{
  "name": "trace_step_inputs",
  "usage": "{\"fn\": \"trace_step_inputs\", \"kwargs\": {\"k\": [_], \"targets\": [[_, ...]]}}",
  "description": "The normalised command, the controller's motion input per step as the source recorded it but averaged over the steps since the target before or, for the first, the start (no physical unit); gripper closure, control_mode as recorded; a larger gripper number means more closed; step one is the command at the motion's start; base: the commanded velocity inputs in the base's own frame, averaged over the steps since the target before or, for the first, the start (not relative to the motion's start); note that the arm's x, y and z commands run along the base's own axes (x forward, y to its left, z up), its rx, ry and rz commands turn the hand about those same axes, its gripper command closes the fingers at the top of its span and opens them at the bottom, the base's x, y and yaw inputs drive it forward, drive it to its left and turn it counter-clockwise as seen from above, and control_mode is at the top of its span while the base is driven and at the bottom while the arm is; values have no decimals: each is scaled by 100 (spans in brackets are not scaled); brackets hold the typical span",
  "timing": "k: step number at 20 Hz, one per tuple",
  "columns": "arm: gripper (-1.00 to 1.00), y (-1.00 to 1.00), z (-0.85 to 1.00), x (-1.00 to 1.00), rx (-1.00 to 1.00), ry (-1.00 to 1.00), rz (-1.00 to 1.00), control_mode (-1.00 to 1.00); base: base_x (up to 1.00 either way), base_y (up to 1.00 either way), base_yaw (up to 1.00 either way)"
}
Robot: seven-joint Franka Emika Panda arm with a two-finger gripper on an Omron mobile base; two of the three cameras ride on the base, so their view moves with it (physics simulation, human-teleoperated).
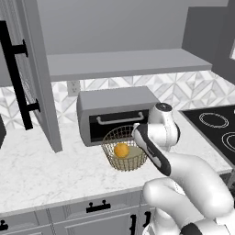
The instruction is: Open the cabinet, pick up the bread from the cabinet and place it in the basket. Then move the basket to the dining counter.
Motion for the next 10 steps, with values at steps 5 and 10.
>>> {"fn": "trace_step_inputs", "kwargs": {"k": [5, 10], "targets": [[100, -54, 70, -24, 3, 1, -26, -100, 0, 0, 0], [100, -57, 53, -38, 13, 1, -36, -100, 0, 0, 0]]}}
